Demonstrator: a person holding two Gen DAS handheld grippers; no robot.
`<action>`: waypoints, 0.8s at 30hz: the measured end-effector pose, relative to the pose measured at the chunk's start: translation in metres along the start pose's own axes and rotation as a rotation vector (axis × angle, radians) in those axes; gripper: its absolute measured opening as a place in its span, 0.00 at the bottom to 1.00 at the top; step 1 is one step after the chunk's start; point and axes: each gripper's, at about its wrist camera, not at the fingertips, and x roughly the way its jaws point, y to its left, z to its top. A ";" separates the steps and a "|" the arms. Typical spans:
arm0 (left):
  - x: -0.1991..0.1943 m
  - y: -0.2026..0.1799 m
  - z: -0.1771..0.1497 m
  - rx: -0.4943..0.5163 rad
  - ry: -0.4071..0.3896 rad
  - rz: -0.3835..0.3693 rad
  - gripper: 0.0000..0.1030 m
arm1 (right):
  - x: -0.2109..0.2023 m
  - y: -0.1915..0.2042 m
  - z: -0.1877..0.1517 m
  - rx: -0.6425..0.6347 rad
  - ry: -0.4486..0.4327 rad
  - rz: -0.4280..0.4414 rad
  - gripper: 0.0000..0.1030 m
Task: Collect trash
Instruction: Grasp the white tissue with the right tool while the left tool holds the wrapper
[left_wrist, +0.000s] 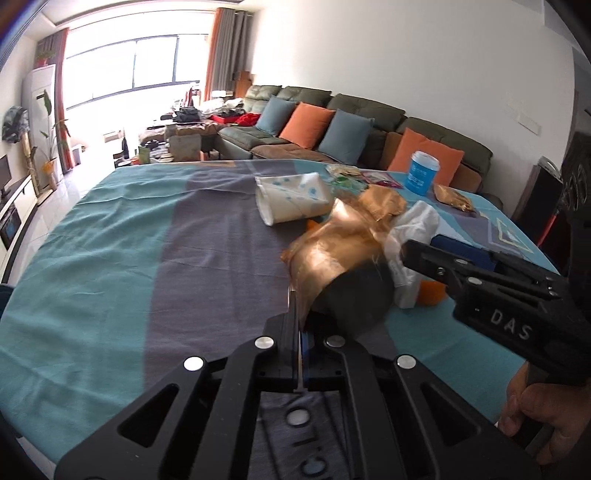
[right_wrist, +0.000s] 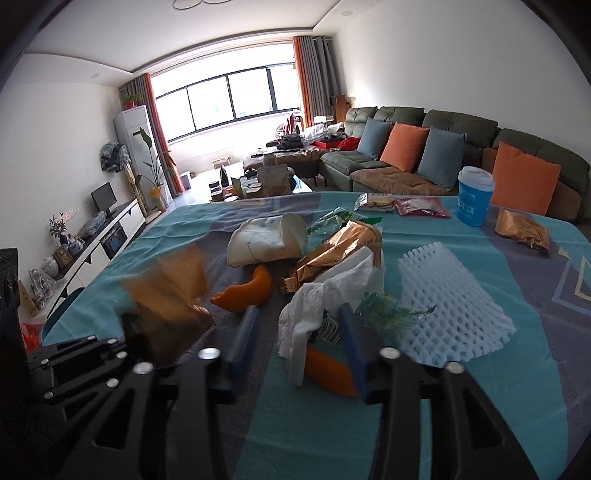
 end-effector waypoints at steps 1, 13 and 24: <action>-0.001 0.003 0.000 -0.006 -0.001 0.007 0.01 | 0.000 -0.001 0.000 0.009 0.002 -0.003 0.35; -0.014 0.018 0.001 -0.038 -0.026 0.021 0.01 | 0.009 0.003 -0.004 0.006 0.046 0.002 0.10; -0.035 0.030 0.008 -0.067 -0.080 0.045 0.01 | -0.013 0.009 0.003 -0.010 -0.018 -0.009 0.01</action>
